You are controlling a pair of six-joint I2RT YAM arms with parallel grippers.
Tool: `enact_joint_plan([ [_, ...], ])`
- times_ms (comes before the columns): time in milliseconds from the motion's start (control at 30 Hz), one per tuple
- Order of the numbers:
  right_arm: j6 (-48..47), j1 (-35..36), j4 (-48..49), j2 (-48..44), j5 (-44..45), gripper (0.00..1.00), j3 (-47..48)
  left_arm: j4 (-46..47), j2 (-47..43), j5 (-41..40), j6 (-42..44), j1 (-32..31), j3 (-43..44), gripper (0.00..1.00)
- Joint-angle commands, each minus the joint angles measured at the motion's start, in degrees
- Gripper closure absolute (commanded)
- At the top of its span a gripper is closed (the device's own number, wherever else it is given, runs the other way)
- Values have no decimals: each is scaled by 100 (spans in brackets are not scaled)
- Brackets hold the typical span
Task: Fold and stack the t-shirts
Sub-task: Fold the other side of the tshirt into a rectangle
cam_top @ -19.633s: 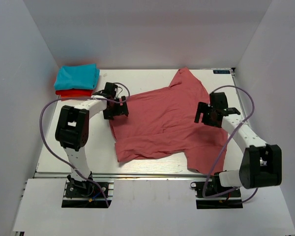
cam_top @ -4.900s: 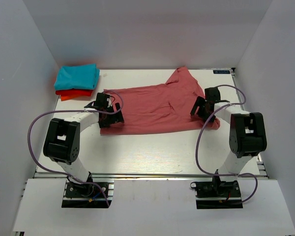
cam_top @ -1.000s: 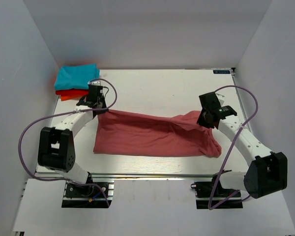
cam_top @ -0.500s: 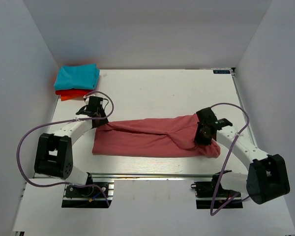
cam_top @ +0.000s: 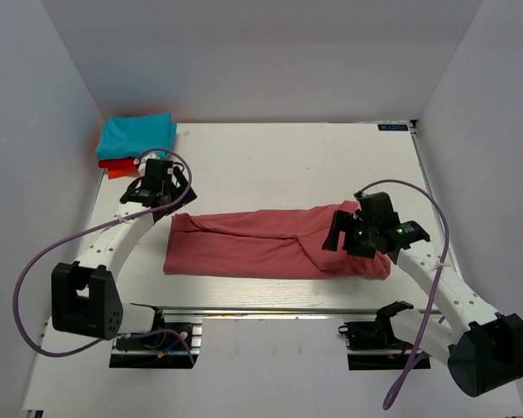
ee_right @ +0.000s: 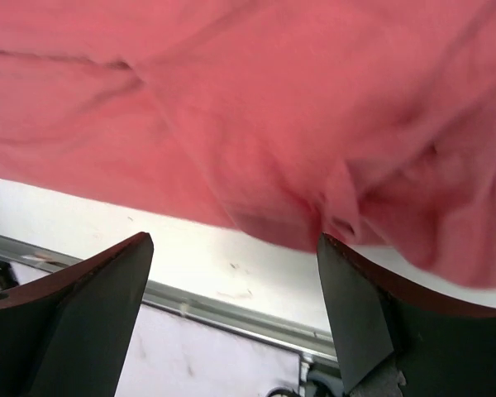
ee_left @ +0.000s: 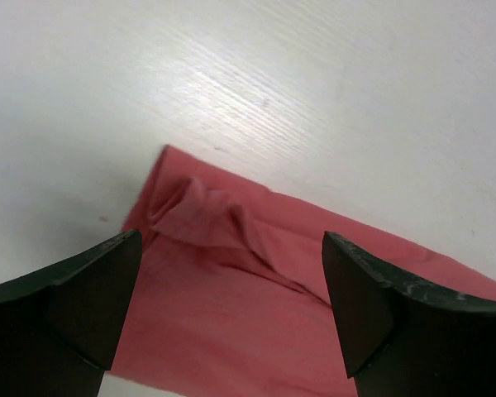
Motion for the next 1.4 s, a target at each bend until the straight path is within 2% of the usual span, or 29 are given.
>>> enact_joint_plan([
  [0,-265,13,491,219,-273,14,534,600,423,995,449,-48,171,0],
  [133,-230,39,938,422,-307,17,772,1119,959,1796,678,-101,224,2],
  [167,-230,74,1096,631,-307,17,807,1320,1049,2023,748,-153,224,7],
  [233,-239,118,1211,825,-377,17,807,1383,1251,2305,748,-215,302,9],
  [300,-230,188,1247,1247,-553,19,816,1358,1532,2307,819,-373,390,17],
  [400,-108,285,1370,1564,-370,20,667,981,1717,2018,819,-505,575,21],
  [467,59,276,1317,1661,191,20,492,839,1770,1701,819,-505,575,21],
  [600,244,250,844,1740,815,20,324,330,1902,1332,942,-620,575,27],
  [667,428,258,659,1732,1123,20,245,-127,1964,1165,942,-620,575,27],
  [1000,1061,162,-141,1688,2109,20,-28,-2069,1392,-600,-445,-488,-84,27],
  [1067,1106,153,-230,1626,2188,20,-63,-2421,1392,-603,-824,-488,-84,27],
  [1133,1053,136,-177,1582,2075,20,-72,-2422,1322,-655,-903,-488,-137,32],
  [1200,808,153,68,1433,1864,20,-81,-2370,1130,-533,-904,-488,-58,31],
  [1300,579,144,402,1205,1618,20,-107,-1924,823,-305,-729,-549,214,7],
  [1367,464,162,499,1108,1600,20,-133,-1615,681,2,-484,-549,338,4],
])
